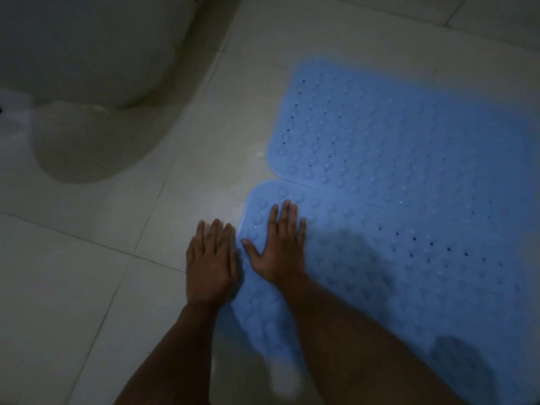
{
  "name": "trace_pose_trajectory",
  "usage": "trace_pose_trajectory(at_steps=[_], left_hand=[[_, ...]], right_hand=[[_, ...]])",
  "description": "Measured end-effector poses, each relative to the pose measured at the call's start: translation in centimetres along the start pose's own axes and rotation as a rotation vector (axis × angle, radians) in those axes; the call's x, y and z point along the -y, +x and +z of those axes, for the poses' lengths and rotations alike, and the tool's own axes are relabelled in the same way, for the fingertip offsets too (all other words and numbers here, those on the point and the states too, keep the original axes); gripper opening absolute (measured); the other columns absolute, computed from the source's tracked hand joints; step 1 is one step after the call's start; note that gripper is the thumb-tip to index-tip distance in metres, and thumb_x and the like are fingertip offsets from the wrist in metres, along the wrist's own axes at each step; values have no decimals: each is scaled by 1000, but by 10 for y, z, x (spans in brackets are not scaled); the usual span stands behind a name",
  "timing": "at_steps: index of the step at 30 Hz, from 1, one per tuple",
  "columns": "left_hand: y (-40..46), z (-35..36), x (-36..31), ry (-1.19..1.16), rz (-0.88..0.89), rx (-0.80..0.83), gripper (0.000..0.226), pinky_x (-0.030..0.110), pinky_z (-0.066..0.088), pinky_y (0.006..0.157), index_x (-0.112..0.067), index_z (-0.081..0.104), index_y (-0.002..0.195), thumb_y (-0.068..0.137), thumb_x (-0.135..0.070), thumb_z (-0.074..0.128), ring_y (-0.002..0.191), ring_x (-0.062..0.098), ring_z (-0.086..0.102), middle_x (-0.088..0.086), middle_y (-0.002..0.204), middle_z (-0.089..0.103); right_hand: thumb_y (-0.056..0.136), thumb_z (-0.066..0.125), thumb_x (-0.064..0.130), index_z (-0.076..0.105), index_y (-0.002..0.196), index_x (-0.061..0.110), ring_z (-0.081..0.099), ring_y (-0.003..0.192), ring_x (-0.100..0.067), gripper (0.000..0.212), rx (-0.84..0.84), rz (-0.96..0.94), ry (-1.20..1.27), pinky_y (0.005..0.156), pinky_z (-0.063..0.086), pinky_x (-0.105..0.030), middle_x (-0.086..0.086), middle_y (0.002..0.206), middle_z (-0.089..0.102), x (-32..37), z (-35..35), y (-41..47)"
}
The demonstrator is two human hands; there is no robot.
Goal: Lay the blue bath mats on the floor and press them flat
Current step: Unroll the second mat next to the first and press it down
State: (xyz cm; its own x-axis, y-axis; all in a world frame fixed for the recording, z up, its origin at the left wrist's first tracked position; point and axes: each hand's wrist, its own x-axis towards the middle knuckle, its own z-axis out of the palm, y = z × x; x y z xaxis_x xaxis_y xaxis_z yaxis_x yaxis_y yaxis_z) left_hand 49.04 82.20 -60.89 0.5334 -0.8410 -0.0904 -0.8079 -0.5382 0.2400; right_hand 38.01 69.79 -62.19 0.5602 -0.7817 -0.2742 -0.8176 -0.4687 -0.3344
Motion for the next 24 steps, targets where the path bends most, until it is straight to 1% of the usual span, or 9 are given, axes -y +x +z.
trace_pose_trajectory(at_steps=[3,5,7,9,12,14,16,19,24], left_hand=[[-2,-34,-11,1,58,-27,53,57,38,116,-10,49,151,105,-34,36,156,39,25,16,161,42],[3,-51,-22,-9,93,-32,52,57,38,115,-11,49,151,105,-33,38,156,38,24,16,161,42],[11,-51,-32,-30,119,-2,53,58,37,117,-11,46,153,106,-34,38,156,39,23,16,162,40],[18,-38,-39,-42,170,39,56,60,33,120,-12,41,157,106,-36,35,158,39,19,16,165,35],[28,-3,-44,-26,265,129,64,60,23,125,-13,30,162,106,-45,28,160,37,7,15,171,20],[33,20,-46,-6,289,157,73,59,13,128,-13,22,164,106,-55,28,161,35,-3,14,174,7],[34,35,-46,27,296,145,82,58,8,129,-11,14,165,104,-63,28,161,33,-7,13,174,-1],[34,46,-43,68,322,84,85,58,10,128,-9,14,165,102,-64,33,161,34,-2,16,173,2],[35,46,-42,76,316,89,85,59,12,127,-9,13,165,102,-62,35,161,33,-1,17,173,0]], right_hand=[[93,37,73,5,161,10,-12,155,-30,98,294,31,124,124,-2,-56,-15,168,-7,-2,-44,14],[98,37,66,13,160,12,-1,156,-26,86,373,83,217,126,5,-51,-12,169,5,-8,-88,28],[102,35,60,19,160,14,6,156,-25,75,289,93,254,126,10,-48,-10,168,15,-15,-115,37],[104,34,54,25,158,15,8,156,-27,68,193,101,260,126,13,-49,-10,167,20,-22,-118,38],[104,36,48,33,155,14,12,155,-30,61,86,89,225,125,16,-51,-12,164,26,-36,-100,39],[104,37,46,36,154,13,13,154,-32,59,18,43,183,124,17,-53,-14,163,29,-43,-85,36],[102,36,46,40,152,13,15,154,-34,60,-37,11,153,123,16,-55,-16,162,31,-49,-70,33],[98,33,48,44,150,13,17,153,-36,63,-79,0,108,122,16,-57,-18,161,32,-60,-55,30],[100,29,51,46,149,12,16,154,-37,65,-140,3,108,123,12,-56,-19,163,27,-75,-51,17]])
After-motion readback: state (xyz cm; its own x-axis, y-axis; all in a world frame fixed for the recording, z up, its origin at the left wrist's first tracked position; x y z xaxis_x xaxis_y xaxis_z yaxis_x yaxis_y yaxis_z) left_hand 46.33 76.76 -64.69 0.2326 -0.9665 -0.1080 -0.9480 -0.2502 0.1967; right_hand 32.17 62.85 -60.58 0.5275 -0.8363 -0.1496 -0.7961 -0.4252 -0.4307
